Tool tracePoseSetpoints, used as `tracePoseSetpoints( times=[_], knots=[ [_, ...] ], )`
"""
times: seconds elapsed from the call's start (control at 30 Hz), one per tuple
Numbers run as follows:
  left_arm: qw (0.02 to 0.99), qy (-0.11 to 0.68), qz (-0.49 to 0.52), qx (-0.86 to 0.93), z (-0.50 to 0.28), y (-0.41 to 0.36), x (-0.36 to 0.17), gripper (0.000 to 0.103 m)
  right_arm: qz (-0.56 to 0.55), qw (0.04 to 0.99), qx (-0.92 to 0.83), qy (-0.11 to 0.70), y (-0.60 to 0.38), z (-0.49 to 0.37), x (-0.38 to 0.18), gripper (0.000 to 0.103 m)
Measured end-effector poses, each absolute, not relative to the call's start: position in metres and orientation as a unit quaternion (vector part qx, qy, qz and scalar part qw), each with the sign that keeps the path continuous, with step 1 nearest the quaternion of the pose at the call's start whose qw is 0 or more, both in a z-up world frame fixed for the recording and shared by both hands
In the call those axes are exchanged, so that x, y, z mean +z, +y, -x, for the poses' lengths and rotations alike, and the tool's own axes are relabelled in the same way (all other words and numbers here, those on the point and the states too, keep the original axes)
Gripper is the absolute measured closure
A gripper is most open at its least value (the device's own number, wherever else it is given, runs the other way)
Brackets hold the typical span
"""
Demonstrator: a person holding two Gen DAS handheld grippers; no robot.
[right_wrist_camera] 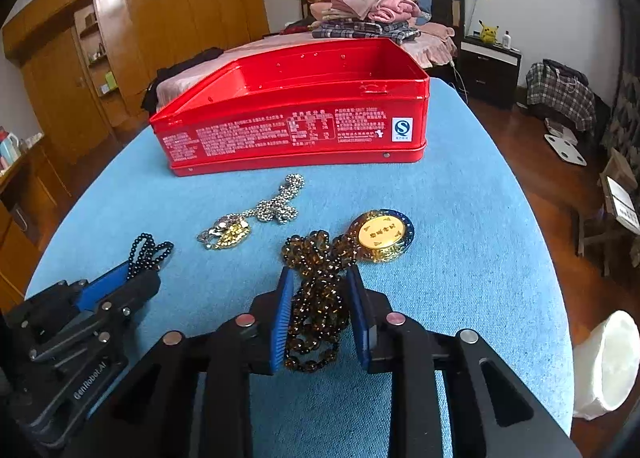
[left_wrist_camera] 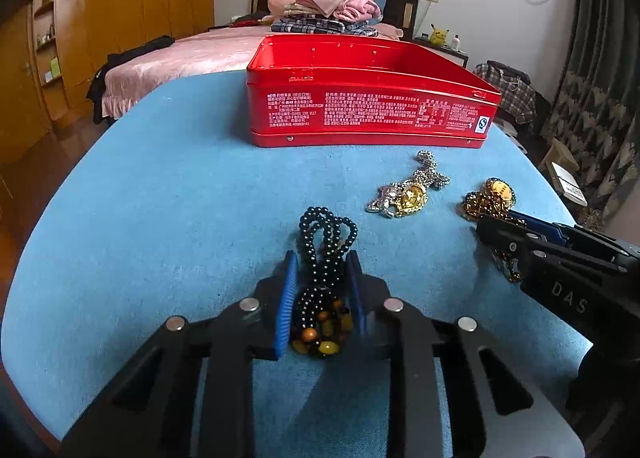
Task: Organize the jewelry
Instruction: 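Grasp the black bead necklace with the left tool while the right tool grasps the brown bead necklace, then carry both necklaces into the red tin and open both tools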
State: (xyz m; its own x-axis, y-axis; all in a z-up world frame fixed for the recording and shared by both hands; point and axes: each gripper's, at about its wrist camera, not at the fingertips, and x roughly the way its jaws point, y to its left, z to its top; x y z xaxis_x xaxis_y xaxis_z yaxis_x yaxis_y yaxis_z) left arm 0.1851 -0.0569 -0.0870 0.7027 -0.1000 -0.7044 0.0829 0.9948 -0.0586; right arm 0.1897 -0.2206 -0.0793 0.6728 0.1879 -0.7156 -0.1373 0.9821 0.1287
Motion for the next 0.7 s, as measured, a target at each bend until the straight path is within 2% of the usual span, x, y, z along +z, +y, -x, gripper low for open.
tracePoseSetpoints(
  times=[0.4, 0.7],
  knots=[
    [0.920, 0.384, 0.046, -0.061, -0.186, -0.049, -0.081, 0.086, -0.072, 0.911, 0.108, 0.392, -0.236, -0.179, -0.071, 0.080],
    [0.931, 0.352, 0.057, -0.074, -0.189, -0.049, -0.048, 0.086, -0.092, 0.919, 0.135, 0.359, -0.243, -0.173, -0.034, 0.081]
  ],
)
